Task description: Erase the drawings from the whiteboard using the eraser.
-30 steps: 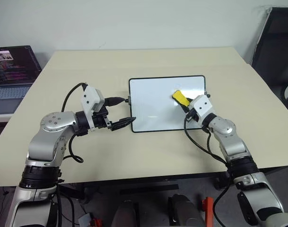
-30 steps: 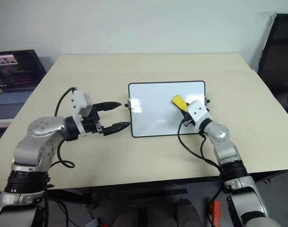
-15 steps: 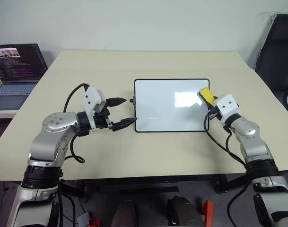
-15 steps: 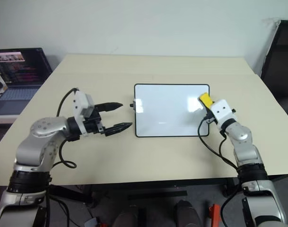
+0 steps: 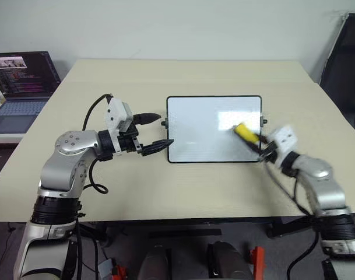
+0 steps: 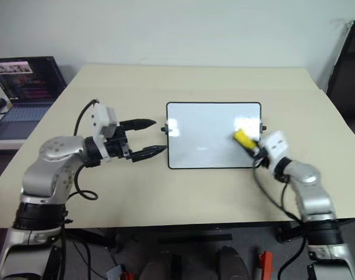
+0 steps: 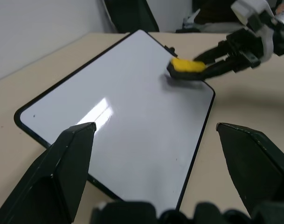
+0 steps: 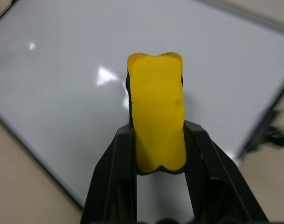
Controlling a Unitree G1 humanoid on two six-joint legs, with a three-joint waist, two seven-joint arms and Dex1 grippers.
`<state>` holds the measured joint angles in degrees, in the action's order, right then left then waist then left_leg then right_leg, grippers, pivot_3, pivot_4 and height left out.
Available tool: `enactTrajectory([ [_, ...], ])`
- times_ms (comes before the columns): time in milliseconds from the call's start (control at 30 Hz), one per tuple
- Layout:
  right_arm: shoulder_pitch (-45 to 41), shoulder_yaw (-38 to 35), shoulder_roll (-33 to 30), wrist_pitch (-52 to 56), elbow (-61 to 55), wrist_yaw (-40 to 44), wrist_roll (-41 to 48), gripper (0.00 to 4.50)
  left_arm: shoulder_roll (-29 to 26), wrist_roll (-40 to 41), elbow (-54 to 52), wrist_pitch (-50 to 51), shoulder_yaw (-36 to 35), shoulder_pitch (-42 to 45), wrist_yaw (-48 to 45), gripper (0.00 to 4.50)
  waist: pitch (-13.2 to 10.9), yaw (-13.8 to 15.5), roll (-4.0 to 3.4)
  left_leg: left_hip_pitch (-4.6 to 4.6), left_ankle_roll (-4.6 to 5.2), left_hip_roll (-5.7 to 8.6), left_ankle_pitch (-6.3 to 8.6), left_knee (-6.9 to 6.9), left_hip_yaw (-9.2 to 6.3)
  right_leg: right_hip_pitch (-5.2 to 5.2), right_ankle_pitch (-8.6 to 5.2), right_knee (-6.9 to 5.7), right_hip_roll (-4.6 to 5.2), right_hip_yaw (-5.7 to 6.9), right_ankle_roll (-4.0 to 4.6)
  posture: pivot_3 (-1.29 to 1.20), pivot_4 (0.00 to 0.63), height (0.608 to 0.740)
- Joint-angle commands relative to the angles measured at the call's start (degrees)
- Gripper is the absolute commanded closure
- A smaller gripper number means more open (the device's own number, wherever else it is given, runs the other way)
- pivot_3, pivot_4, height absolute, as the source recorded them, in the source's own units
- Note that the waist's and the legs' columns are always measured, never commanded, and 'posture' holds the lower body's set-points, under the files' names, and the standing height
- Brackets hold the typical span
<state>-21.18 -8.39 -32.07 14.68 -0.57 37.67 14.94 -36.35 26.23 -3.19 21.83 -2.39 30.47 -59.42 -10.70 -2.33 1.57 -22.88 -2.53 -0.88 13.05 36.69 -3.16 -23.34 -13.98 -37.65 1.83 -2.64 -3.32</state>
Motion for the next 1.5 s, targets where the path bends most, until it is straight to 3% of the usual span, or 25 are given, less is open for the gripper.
enactTrajectory([
  [33, -2.75, -10.98, -3.25, 3.90, -3.33, -2.87, 6.69, 3.51, 2.77, 1.59, -1.35, 0.44, 2.13, 2.41, -0.53, 0.00, -0.03, 0.47, -0.03, -0.02, 0.00, 0.02, 0.00, 0.00, 0.00, 0.00, -0.02, 0.03, 0.01, 0.00, -0.03, 0.00, 0.150, 0.740],
  [167, -0.83, -17.70, -6.54, 6.24, 3.86, -10.99, 3.09, 3.51, 6.87, 0.50, -0.28, -0.46, 5.57, 3.48, -0.93, 0.00, -0.02, 0.86, -0.01, -0.04, 0.00, 0.02, 0.01, -0.21, -0.04, 0.09, -0.03, 0.45, 0.02, 0.09, -0.02, 0.00, 0.150, 0.740],
  [267, 1.21, -17.99, -7.07, 8.41, 7.88, -14.21, 1.11, 3.51, 8.86, 0.26, 0.21, -0.83, 7.21, 3.89, -1.39, 0.00, -0.02, 0.76, -0.02, -0.05, 0.00, 0.05, 0.01, -0.41, 0.07, 0.08, 0.12, 0.66, 0.08, 0.04, 0.20, 0.00, 0.150, 0.740],
  [500, 0.53, -12.19, -7.32, 4.90, 20.31, -12.96, -3.24, 3.51, 10.88, 0.32, -0.76, -0.57, 8.79, 3.24, -1.71, 0.00, -0.04, -0.54, -0.20, 0.05, 0.01, 0.09, 0.01, -0.62, 0.19, 0.03, 0.09, 0.64, 0.11, -0.07, 0.19, 0.00, 0.150, 0.740],
  [867, -6.73, -8.32, -8.15, -2.68, 37.88, -9.90, -6.27, 3.51, 9.16, 0.38, -2.76, -0.01, 7.58, 1.49, -0.67, 0.00, -0.05, -0.56, -0.22, 0.04, 0.01, 0.10, 0.00, -0.61, 0.18, 0.05, 0.09, 0.66, 0.11, -0.06, 0.17, 0.00, 0.150, 0.740],
  [900, -7.04, -8.47, -8.15, -3.00, 38.55, -9.88, -6.19, 2.79, 8.97, 0.38, -2.82, -0.02, 7.50, 1.42, -0.51, 0.00, -0.05, -0.55, -0.22, 0.04, 0.01, 0.09, 0.00, -0.61, 0.17, 0.05, 0.09, 0.66, 0.11, -0.06, 0.17, 0.00, 0.150, 0.740],
  [1067, -6.41, -9.90, -7.72, -3.38, 36.25, -9.75, -4.80, 1.23, 8.31, -1.35, -1.39, -2.53, 4.78, 1.03, 3.21, 0.00, -0.05, -0.59, -0.22, 0.05, 0.00, 0.11, 0.00, -0.60, 0.17, 0.06, 0.09, 0.65, 0.13, -0.07, 0.16, 0.00, 0.150, 0.740],
  [1167, -3.60, -10.56, -7.35, -1.43, 27.53, -9.17, -3.17, 0.14, 8.26, -4.38, 1.54, -7.09, 1.58, 1.04, 8.03, 0.00, -0.04, -0.59, -0.24, 0.06, 0.00, 0.10, 0.00, -0.61, 0.16, 0.06, 0.09, 0.64, 0.12, -0.07, 0.16, 0.00, 0.150, 0.740],
  [1333, -0.60, -12.52, 0.45, 0.28, 8.74, -10.93, 5.15, 0.03, 8.94, -14.41, 11.23, -18.39, -6.58, 1.79, 27.70, 0.00, -0.03, -0.86, -0.26, 0.11, 0.00, 0.09, 0.00, -0.60, 0.14, 0.06, 0.09, 0.58, 0.11, -0.08, 0.16, 0.00, 0.150, 0.740],
  [1500, 1.17, -11.68, 7.81, -7.81, 11.42, -15.84, 2.14, 0.03, 12.28, -15.16, 13.90, -22.45, -8.30, -2.62, 33.58, 0.00, 0.00, 0.17, -0.23, 0.06, -0.01, 0.12, 0.00, -0.59, 0.09, 0.10, 0.11, 0.61, 0.20, 0.02, 0.14, 0.00, 0.150, 0.740],
])
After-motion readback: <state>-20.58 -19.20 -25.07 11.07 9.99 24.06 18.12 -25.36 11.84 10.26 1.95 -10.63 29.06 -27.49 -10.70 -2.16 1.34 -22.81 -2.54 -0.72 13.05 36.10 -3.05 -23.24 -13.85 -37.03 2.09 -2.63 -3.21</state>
